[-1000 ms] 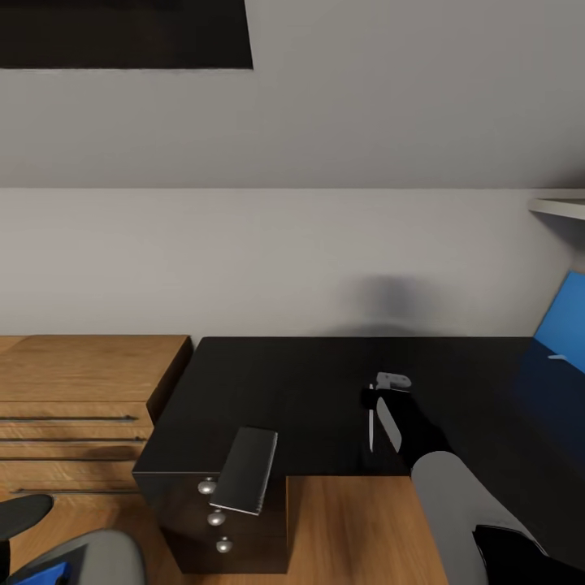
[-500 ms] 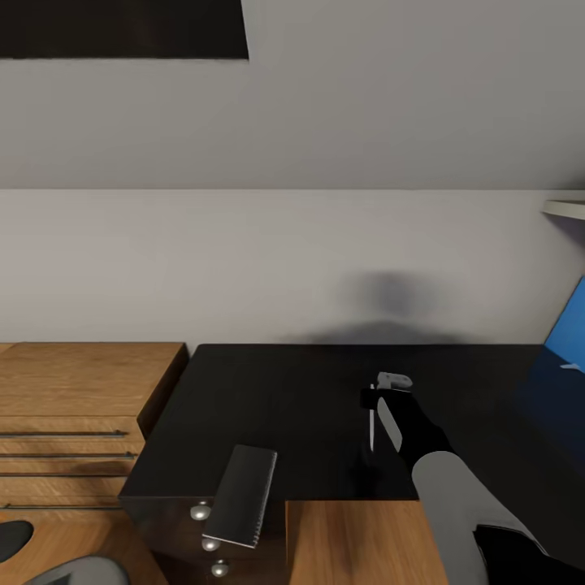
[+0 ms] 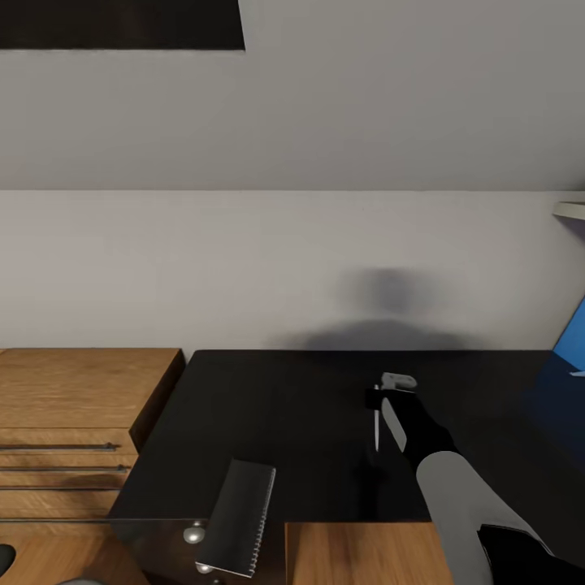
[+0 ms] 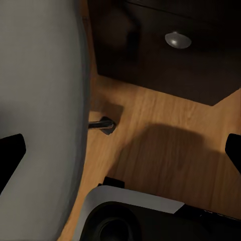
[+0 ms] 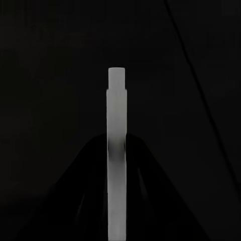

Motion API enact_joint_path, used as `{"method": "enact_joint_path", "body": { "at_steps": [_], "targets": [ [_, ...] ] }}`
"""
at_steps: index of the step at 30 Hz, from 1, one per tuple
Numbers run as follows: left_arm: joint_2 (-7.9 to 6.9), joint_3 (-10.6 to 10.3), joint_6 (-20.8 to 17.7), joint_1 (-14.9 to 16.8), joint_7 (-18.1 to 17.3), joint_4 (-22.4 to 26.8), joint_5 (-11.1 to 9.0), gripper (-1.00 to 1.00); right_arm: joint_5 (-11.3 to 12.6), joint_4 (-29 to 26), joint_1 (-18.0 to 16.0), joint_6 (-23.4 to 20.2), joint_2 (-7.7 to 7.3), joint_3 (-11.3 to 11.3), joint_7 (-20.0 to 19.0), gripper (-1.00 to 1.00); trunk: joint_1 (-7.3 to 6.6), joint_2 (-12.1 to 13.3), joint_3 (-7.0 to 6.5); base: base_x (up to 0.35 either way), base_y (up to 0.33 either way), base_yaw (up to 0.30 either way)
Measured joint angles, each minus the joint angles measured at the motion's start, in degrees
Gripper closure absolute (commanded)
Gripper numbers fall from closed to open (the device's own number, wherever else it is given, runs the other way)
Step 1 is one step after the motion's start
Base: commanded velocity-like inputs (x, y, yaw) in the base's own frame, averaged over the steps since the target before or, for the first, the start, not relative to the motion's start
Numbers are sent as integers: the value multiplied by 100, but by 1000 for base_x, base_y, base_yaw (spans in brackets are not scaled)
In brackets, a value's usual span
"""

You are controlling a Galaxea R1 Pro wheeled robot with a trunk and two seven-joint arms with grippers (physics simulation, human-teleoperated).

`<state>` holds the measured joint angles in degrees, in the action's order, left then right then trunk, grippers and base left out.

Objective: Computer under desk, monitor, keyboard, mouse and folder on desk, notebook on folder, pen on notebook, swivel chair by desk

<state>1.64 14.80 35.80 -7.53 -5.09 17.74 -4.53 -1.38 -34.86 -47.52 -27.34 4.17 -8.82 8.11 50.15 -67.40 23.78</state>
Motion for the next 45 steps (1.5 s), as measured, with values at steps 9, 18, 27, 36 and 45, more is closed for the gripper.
{"method": "enact_joint_path", "body": {
  "at_steps": [9, 18, 27, 36, 45],
  "targets": [
    [0, -5, 6, 0, -8, 6, 4, -100, 12, 314, 0, -7, -106, 6, 11, 100, 1, 0, 0, 7, 0, 0],
    [0, -4, 9, 0, -7, 9, 5, -100, 13, 354, 0, -8, -108, 12, 16, 100, 1, 0, 0, 0, 0, 0],
    [2, -1, 9, 0, -8, 9, 4, -100, 13, 355, 0, -8, -108, 5, 27, 100, 0, 0, 0, 0, 0, 0],
    [0, 1, 9, 0, -5, 9, 2, -100, 13, 357, 0, -8, -108, 3, 39, 100, 0, 0, 0, 0, 0, 0],
    [0, 2, 9, 0, -3, 9, 4, -100, 13, 353, 0, -8, -108, 3, 45, 100, 0, 0, 0, 0, 0, 0]
  ]
}}
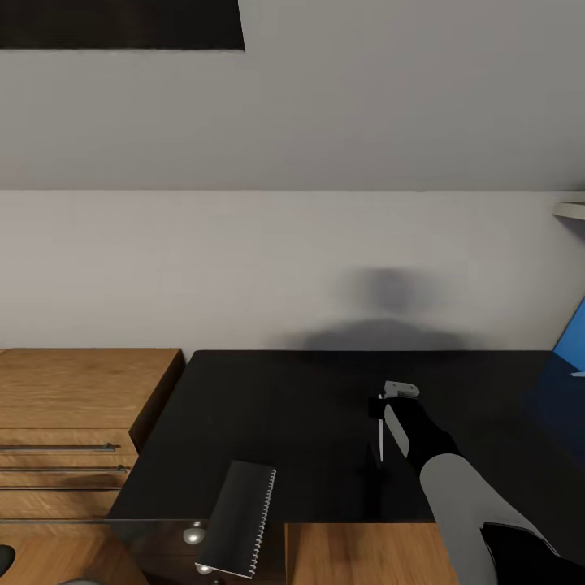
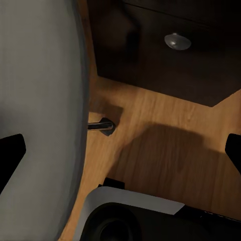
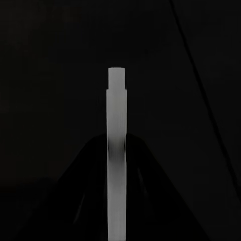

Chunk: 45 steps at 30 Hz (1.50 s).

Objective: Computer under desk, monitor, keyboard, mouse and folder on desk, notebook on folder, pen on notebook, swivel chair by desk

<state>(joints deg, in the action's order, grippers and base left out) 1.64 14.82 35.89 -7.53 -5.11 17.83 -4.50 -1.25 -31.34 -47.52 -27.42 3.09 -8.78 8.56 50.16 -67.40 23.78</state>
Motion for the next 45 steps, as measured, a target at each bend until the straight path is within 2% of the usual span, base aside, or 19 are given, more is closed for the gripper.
{"method": "enact_joint_path", "body": {
  "at_steps": [8, 9, 27, 38, 45],
  "targets": [
    [0, 0, 0, 0, 5, 0, -4, -100, -1, 4, 0, -3, 0, 0, 6, 100, 0, 0, 0, 0, 0, 0],
    [0, 1, 0, 0, 7, 0, -4, -100, -2, 5, 0, -5, 0, 0, 6, -100, 0, 0, 0, 0, 0, 0],
    [10, 2, 41, 0, 10, 2, 0, -100, 5, -3, 0, -8, 0, 0, -13, -100, 0, 0, 0, -12, -3, 0],
    [8, 3, 95, 0, 10, 0, -2, -100, 5, -4, 0, -1, -8, 0, -22, -100, -241, 440, -197, -1, 0, 0],
    [-4, 3, 96, 0, 10, 0, -3, -100, 5, -11, 0, 1, -9, 0, -32, -100, -242, 442, -198, 0, 0, 0]
  ]
}}
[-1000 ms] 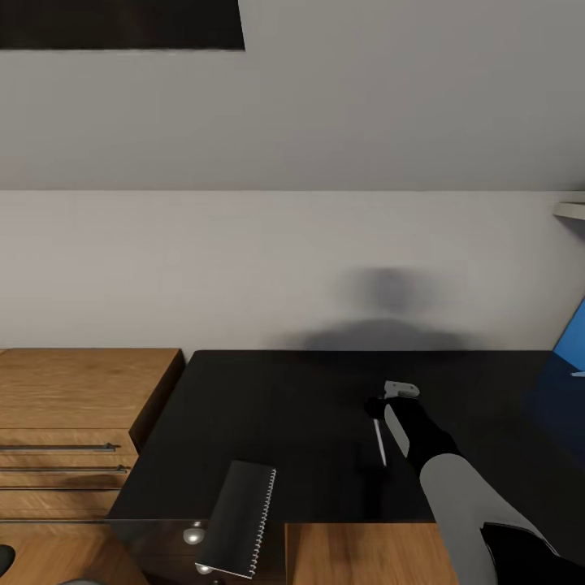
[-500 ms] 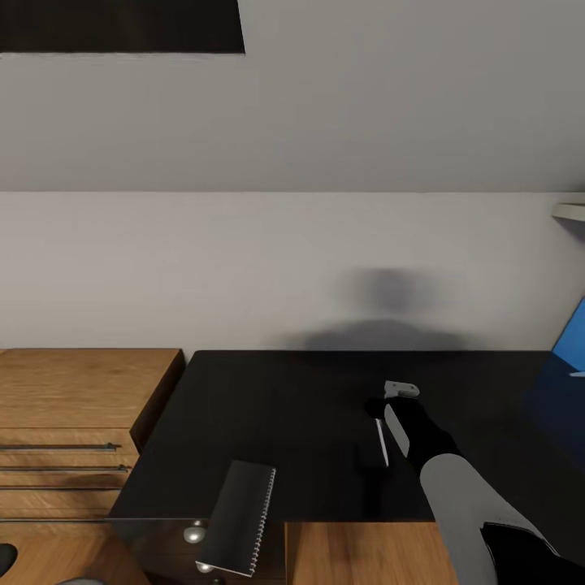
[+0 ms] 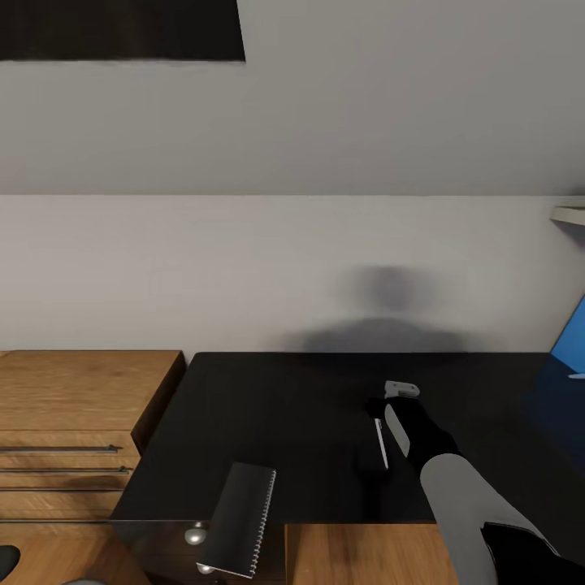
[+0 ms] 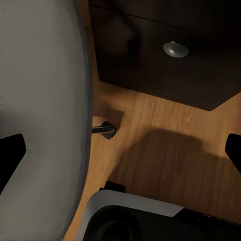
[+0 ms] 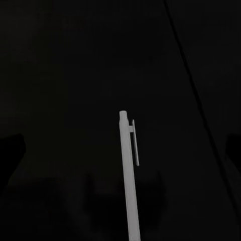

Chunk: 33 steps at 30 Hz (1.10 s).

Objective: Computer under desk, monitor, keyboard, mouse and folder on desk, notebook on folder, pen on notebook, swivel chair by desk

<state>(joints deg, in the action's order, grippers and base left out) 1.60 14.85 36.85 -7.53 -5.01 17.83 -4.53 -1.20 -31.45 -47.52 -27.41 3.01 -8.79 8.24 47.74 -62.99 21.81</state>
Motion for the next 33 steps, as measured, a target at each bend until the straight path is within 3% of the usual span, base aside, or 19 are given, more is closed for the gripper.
{"method": "enact_joint_path", "body": {
  "at_steps": [7, 33],
  "targets": [
    [-5, 0, 9, 0, 0, 0, 0, -100, 2, 5, 0, 9, -3, 0, -10, -100, 3, 0, 0, -111, 0, 0],
    [-4, 0, 9, 0, 0, 0, 0, -100, 20, 15, 0, 132, 41, 0, 5, -100, 4, 0, 0, -327, 0, 0]
  ]
}}
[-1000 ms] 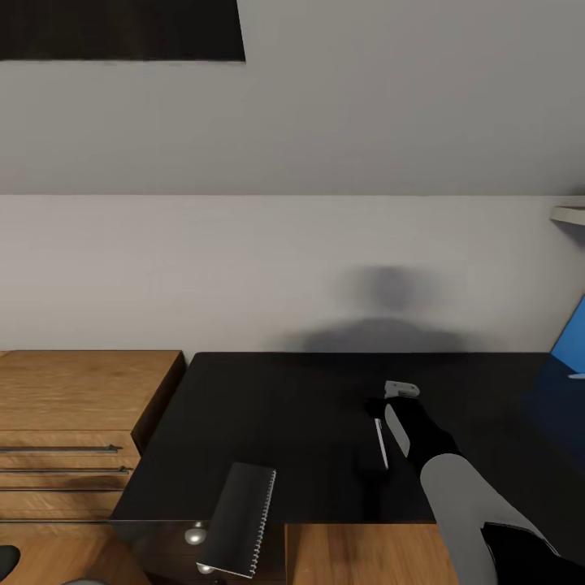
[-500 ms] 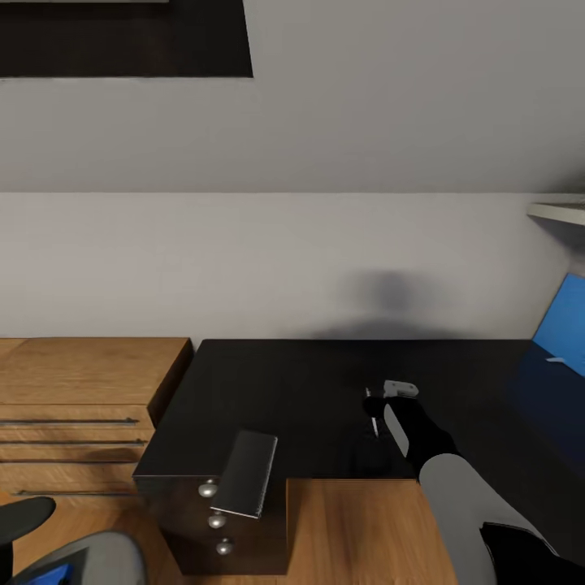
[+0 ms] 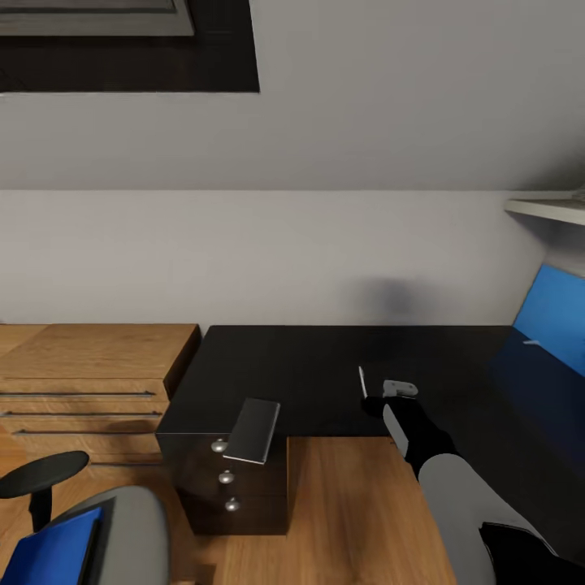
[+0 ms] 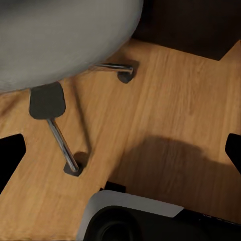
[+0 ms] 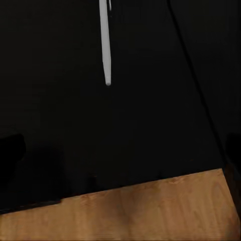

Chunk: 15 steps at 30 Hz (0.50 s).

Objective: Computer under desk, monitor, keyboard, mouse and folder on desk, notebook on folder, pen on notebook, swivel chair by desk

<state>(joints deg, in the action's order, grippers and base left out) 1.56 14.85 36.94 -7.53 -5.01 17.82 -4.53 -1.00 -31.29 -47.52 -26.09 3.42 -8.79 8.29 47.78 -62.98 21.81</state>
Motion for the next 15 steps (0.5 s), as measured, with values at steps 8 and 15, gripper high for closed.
{"method": "enact_joint_path", "body": {
  "at_steps": [8, 15],
  "targets": [
    [-1, 1, 0, 0, 0, -1, 0, -100, -3, 31, 0, 0, 9, 8, -1, -100, 0, 0, 0, -331, 0, 0],
    [-1, 1, 0, 0, 0, 0, 0, -100, 1, 88, 0, 0, 27, 16, 6, -100, 0, 0, 0, -331, 0, 0]
  ]
}}
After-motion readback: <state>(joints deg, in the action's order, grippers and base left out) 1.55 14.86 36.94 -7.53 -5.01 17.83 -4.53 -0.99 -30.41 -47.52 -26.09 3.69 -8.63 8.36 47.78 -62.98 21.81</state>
